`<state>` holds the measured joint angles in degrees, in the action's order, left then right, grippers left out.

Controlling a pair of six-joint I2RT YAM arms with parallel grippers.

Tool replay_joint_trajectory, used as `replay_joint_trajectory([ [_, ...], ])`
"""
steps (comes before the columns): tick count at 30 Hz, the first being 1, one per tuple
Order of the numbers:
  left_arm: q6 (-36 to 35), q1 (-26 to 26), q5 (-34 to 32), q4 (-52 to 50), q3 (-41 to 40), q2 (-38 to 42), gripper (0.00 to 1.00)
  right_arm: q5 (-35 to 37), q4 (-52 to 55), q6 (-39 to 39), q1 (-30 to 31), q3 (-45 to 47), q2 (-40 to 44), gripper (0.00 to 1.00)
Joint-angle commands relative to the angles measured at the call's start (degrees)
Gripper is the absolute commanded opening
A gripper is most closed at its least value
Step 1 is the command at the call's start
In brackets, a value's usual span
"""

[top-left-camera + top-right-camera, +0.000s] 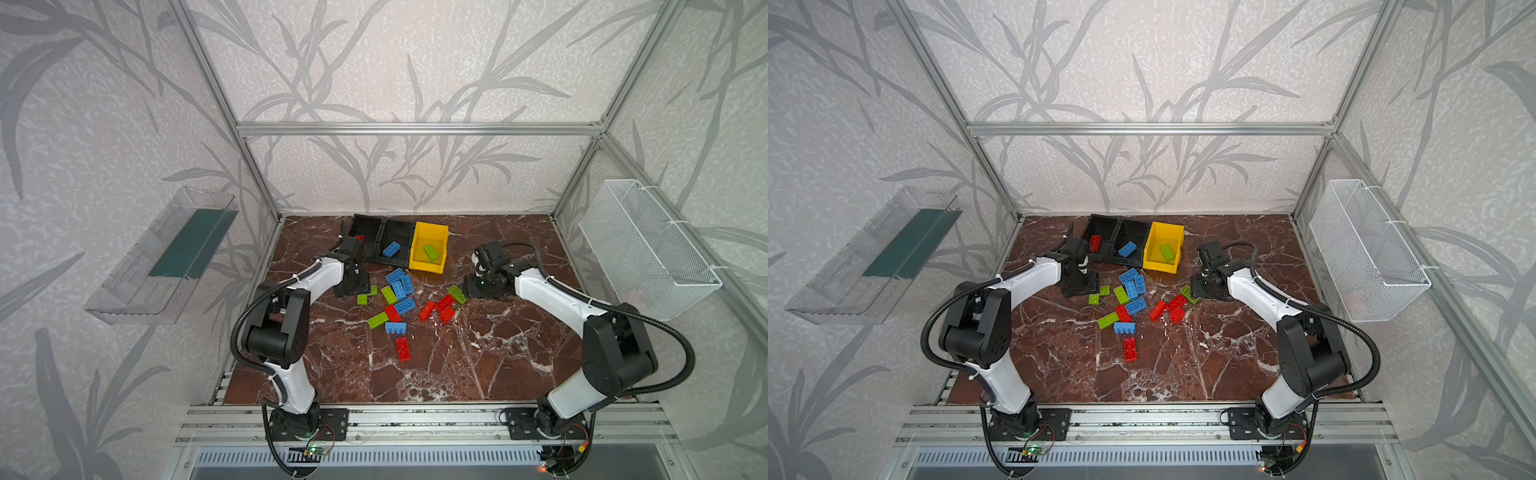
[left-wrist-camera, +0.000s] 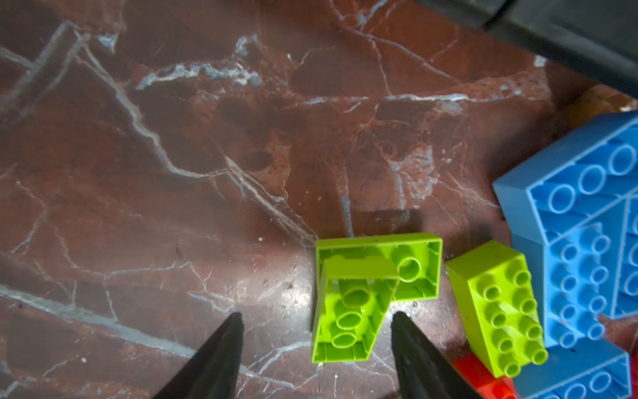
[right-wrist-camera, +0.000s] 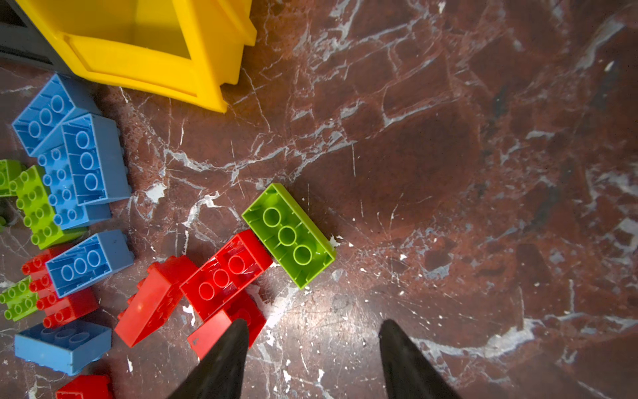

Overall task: Sort the legos into containers by color
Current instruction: Pick up the lego from the middle-left of the table.

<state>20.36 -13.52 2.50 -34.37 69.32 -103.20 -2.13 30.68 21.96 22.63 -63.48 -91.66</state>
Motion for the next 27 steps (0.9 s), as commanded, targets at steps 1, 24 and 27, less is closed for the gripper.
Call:
replay_joint_trajectory([
  [1,-0.16,-0.54,-2.28,-2.34,2.85,-1.34,0.64,1.34,0.02,-1.44,-0.40,0.64,1.62,0.62],
  [24,-0.06,-1.85,0.66,-1.57,4.11,-3.71,0.53,0.42,5.62,-14.21,0.22,-6.03,-10.13,0.71],
  [27,0.12,-2.34,1.60,-1.36,4.02,-4.01,0.49,0.89,5.64,-13.97,0.22,-6.38,-10.70,0.71],
])
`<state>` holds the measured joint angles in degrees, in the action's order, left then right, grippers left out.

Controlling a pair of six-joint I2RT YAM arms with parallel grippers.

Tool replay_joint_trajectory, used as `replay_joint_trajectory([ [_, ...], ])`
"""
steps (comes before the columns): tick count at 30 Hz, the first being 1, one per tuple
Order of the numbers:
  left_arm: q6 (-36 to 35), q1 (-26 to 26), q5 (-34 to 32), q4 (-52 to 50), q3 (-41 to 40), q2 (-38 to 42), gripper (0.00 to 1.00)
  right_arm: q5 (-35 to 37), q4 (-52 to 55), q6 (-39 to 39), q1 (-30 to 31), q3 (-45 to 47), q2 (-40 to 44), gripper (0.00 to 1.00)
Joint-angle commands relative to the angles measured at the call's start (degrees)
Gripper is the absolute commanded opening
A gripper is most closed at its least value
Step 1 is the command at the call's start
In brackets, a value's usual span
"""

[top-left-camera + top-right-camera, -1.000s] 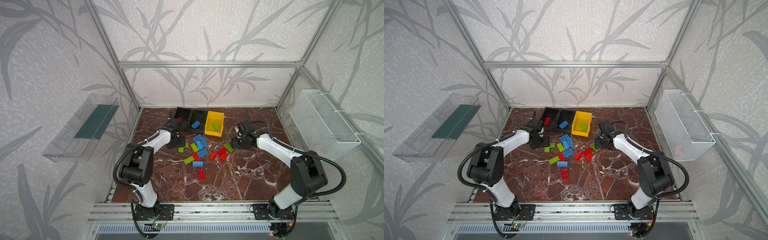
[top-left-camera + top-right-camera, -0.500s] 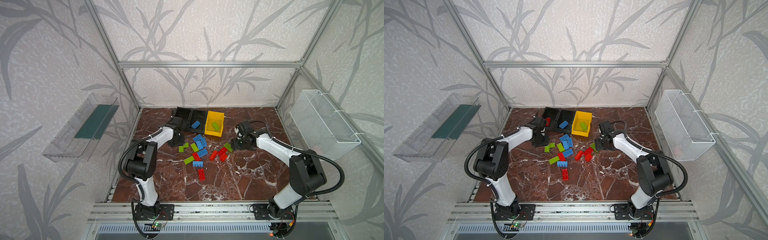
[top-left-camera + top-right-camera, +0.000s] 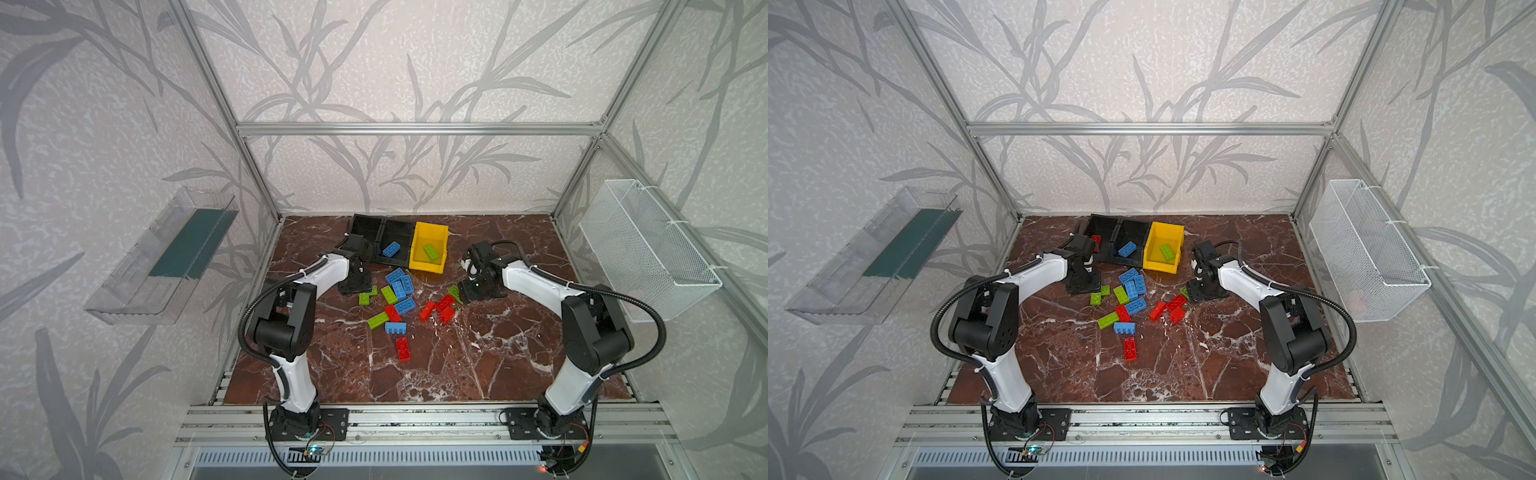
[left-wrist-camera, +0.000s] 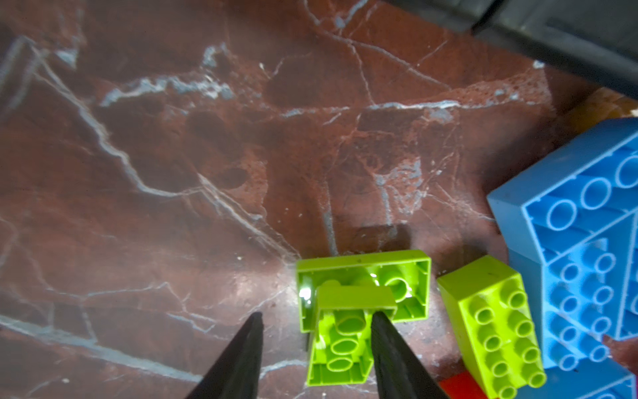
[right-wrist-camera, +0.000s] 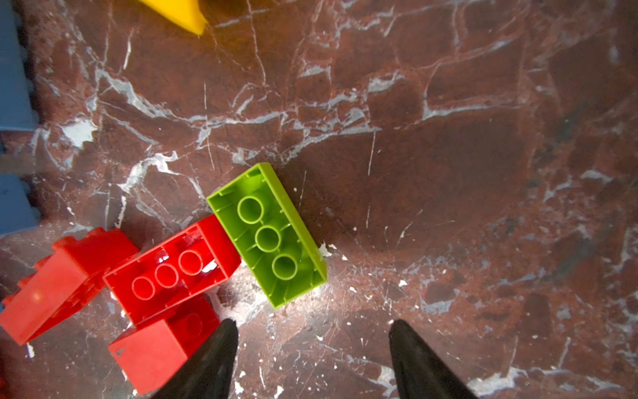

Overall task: Sort the legos into containers by color
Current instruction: Pick up the lego from the middle-left of the table, then place the lego in the container.

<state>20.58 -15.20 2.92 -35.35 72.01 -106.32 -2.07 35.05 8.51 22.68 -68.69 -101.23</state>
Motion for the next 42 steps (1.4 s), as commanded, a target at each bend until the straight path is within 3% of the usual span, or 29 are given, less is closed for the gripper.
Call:
replay_joint_trajectory([
  [1,-0.02,-0.79,1.32,-0.31,1.14,-0.89,0.48,0.88,1.00,-0.44,0.17,-1.05,-1.08,0.71],
  [7,0.24,-1.32,2.43,0.63,1.02,-1.69,0.37,1.25,0.08,0.17,0.17,-0.75,-1.25,0.70],
  [17,-0.10,-1.42,1.72,0.80,1.07,1.08,0.00,3.51,-0.86,0.98,0.12,0.83,0.68,0.65],
  [23,-0.49,-1.79,1.64,-1.58,4.31,4.93,0.00,5.18,-0.42,1.70,0.03,2.17,3.14,0.64],
  [31,-2.09,-5.34,2.96,-5.10,16.39,3.46,0.00,2.89,-3.11,6.07,-0.70,8.92,10.16,0.64],
  [38,-3.57,-9.93,4.88,-7.00,34.11,-6.93,0.00,0.41,-6.73,10.93,-0.88,13.85,13.88,0.64],
  [42,-3.88,-12.23,6.06,-8.80,47.99,-17.26,0.00,-1.64,-10.01,14.06,-1.28,16.51,15.48,0.64],
])
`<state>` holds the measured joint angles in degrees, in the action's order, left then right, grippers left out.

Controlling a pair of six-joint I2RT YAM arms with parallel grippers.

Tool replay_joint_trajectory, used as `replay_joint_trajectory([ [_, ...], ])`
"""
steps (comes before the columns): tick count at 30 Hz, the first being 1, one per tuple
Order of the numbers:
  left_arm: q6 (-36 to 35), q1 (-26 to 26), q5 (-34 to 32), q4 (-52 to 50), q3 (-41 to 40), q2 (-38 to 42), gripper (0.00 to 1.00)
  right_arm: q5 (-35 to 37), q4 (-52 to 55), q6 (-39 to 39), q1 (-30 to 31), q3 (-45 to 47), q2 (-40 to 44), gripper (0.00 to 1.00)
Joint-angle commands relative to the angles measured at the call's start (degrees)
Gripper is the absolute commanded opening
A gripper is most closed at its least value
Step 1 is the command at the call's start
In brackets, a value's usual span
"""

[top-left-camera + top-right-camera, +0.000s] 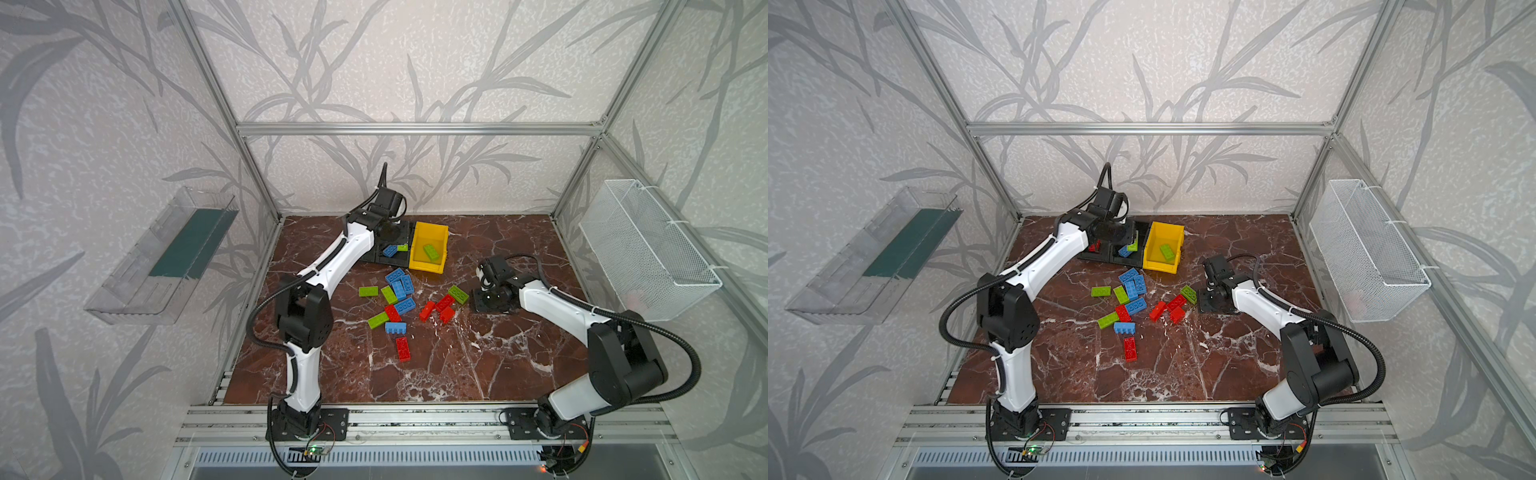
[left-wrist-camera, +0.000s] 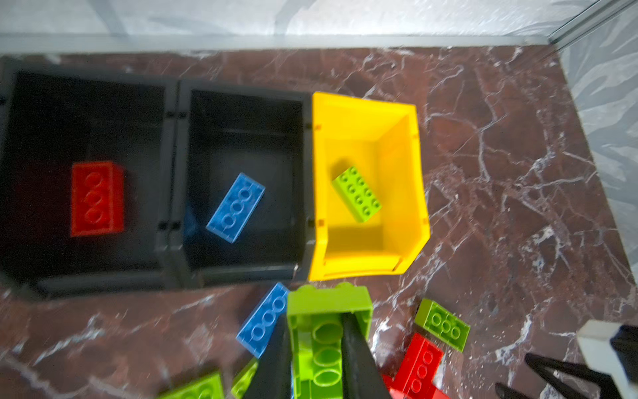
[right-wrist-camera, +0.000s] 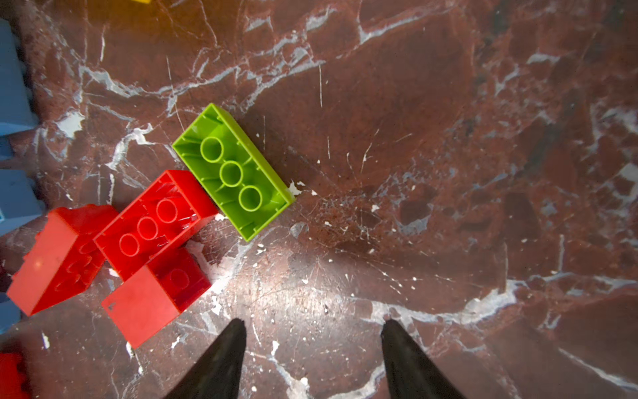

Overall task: Sort the legos into containers by color
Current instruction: Place the lego in the container.

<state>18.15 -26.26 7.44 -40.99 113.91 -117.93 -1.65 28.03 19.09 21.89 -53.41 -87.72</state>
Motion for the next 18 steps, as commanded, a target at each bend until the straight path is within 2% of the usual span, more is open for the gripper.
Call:
replay_joint_trajectory([
  [1,-1.22,-1.65,2.17,-4.06,10.17,-8.53,0.00,-2.20,-3.28,3.98,-0.58,1.52,2.20,0.64],
  [4,-0.30,-2.79,3.48,-6.03,20.78,-16.54,0.00,-3.01,-4.36,5.02,-0.58,2.40,2.86,0.64],
  [7,1.27,-3.27,3.70,-7.11,28.09,-22.78,0.00,-3.75,-5.37,5.95,-0.54,3.11,3.50,0.64],
  [9,2.41,-3.27,3.65,-7.97,31.49,-25.57,0.05,-3.99,-5.88,6.30,-0.54,3.40,3.76,0.64],
  [10,2.88,-3.27,3.62,-8.20,32.70,-26.67,0.09,-4.05,-5.89,6.22,-0.56,3.40,3.70,0.64],
  [12,3.53,-3.25,4.36,-8.31,33.82,-27.39,0.09,-4.05,-5.97,5.66,-0.55,3.24,3.36,0.66],
  [14,3.60,-3.24,3.97,-8.14,33.67,-26.60,0.20,-4.00,-4.99,4.38,-0.60,2.34,2.38,0.69],
  [18,2.90,-3.25,2.98,-7.84,31.69,-23.94,0.29,-3.06,-2.04,0.57,-0.60,-0.89,-0.85,0.74],
])
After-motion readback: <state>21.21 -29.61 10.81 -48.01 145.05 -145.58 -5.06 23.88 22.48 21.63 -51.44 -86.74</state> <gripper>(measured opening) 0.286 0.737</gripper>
